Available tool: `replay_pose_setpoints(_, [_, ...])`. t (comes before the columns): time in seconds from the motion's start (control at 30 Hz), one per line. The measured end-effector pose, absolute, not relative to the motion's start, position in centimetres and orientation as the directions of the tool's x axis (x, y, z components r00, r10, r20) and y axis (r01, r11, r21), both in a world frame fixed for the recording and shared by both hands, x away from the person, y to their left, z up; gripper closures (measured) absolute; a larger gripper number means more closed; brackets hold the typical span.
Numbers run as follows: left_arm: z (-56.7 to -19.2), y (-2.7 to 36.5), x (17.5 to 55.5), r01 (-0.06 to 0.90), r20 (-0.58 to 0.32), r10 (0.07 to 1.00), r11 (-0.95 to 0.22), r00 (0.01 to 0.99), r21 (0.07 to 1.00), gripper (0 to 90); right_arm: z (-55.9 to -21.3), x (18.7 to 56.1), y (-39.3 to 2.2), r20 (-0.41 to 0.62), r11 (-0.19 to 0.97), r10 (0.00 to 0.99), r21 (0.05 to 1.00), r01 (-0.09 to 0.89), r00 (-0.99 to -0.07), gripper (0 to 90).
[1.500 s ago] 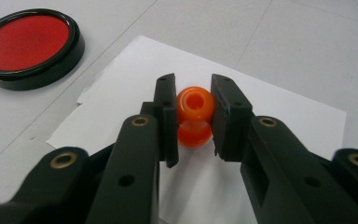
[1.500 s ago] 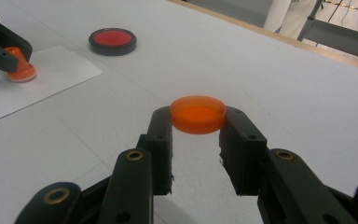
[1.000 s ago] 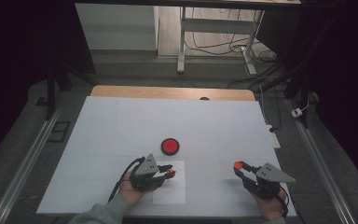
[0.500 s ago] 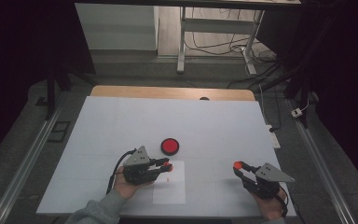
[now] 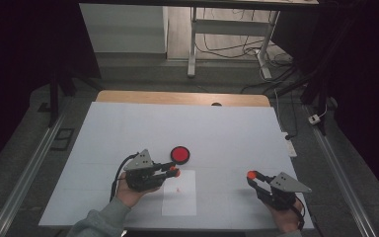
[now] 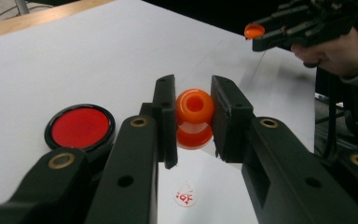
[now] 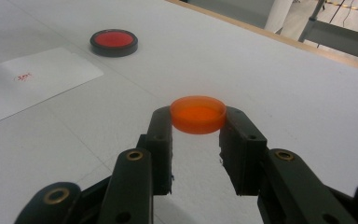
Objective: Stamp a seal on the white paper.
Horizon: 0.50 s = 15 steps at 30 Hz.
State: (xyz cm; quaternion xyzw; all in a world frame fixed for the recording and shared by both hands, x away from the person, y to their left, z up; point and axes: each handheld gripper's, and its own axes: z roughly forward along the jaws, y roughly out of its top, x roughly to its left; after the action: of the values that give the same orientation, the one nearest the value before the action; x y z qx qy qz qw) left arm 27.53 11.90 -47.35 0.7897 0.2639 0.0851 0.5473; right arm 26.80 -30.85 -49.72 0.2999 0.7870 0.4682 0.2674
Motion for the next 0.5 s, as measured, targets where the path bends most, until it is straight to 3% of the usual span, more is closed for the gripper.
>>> replay_pose_setpoints(0.5, [-45.9,13.1,28.0,0.321,-0.168,0.510,-0.227,0.844,0.919,72.2,-49.8,26.9,-30.8,-0.139,0.385,0.721,0.895,0.226,-0.679,64.7])
